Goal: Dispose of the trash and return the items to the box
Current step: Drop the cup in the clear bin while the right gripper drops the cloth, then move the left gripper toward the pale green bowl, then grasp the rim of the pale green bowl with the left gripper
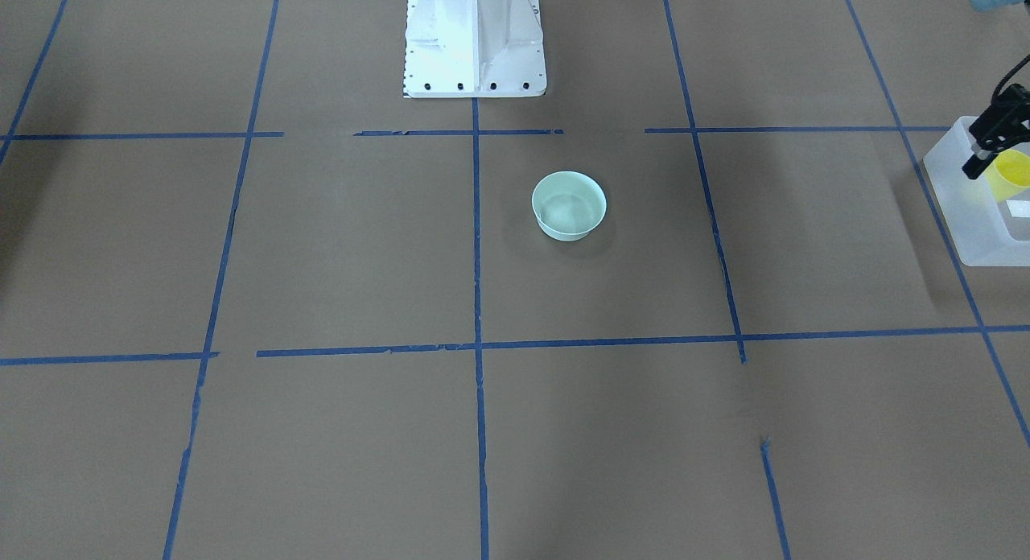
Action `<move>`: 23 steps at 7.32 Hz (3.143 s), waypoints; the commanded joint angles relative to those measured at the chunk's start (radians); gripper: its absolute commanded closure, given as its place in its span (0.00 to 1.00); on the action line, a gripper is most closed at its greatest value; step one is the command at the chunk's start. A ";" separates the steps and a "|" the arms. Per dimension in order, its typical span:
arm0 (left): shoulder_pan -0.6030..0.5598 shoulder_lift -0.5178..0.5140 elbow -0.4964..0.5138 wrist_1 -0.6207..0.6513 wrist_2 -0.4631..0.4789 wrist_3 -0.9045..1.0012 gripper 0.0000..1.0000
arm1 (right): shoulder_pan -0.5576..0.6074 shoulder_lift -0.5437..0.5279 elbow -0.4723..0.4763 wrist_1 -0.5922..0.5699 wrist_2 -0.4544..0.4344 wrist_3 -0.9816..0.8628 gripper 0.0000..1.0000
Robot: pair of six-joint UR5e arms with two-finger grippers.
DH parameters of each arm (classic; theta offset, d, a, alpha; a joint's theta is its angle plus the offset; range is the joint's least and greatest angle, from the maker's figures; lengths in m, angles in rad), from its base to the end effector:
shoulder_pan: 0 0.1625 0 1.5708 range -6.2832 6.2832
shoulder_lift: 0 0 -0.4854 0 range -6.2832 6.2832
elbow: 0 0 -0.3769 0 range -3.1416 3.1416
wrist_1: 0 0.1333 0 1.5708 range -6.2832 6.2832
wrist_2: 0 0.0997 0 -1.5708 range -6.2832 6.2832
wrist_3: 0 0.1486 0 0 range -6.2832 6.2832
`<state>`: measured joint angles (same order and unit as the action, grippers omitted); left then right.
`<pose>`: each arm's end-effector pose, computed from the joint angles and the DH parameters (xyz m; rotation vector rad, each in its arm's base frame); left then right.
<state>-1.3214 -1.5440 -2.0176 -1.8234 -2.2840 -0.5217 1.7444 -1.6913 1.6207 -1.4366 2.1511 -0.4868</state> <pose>0.0833 -0.4732 0.5198 0.3375 0.8750 -0.0123 0.1245 -0.4097 0.7887 0.2477 -0.5311 -0.3227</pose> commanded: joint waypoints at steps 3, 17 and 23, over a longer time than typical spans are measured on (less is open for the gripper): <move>0.218 -0.025 -0.035 -0.125 0.011 -0.327 0.00 | 0.001 -0.008 -0.119 0.091 0.047 0.024 0.00; 0.823 -0.364 0.117 0.027 0.402 -0.932 0.00 | -0.148 0.022 0.044 0.059 0.225 0.571 0.00; 0.854 -0.383 0.201 0.021 0.422 -0.934 0.38 | -0.148 0.022 0.044 0.061 0.243 0.571 0.00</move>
<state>-0.4697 -1.9240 -1.8294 -1.8012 -1.8618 -1.4565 1.5969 -1.6690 1.6644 -1.3760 2.3929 0.0844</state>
